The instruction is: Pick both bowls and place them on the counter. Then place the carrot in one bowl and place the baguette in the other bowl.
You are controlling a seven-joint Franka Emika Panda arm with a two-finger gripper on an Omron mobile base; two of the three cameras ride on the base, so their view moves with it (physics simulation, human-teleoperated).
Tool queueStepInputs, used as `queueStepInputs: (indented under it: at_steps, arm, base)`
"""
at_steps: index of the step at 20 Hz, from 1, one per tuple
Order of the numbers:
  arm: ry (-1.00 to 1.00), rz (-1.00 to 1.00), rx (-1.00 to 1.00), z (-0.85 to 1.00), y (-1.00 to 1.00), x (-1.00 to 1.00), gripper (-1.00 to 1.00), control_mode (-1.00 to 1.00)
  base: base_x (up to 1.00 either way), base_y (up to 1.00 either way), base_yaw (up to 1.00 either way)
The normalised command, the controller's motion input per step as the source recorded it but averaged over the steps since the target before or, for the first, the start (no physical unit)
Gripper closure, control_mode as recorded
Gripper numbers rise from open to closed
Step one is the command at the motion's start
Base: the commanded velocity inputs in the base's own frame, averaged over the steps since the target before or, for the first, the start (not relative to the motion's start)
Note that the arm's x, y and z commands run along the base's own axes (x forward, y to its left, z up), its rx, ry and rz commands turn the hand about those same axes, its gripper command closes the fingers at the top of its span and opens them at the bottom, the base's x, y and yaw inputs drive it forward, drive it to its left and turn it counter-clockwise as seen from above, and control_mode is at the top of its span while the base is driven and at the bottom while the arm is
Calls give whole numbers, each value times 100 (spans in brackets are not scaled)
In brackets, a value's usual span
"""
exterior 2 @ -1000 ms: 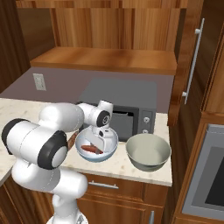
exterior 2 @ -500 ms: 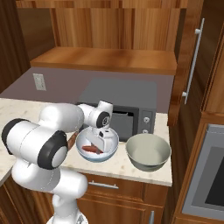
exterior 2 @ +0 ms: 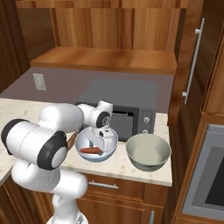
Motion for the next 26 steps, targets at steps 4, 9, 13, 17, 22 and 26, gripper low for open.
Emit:
queueStepInputs:
  at_steps: [4,9,13,17,22,26]
  arm:
    - [-1,0,0,28,0,-5,-100,-100]
    - [-11,0,0,42,2,-22,-100,-100]
    - [-15,0,0,44,8,-30,-100,-100]
    - [-16,0,0,42,14,-36,-100,-100]
    - [-9,0,-1,46,25,-37,-100,-100]
    - [-5,0,-3,39,38,-36,-100,-100]
  base:
    - [0,0,0]
    - [0,0,0]
    - [0,0,0]
    - [0,0,0]
    - [0,0,0]
    - [0,0,0]
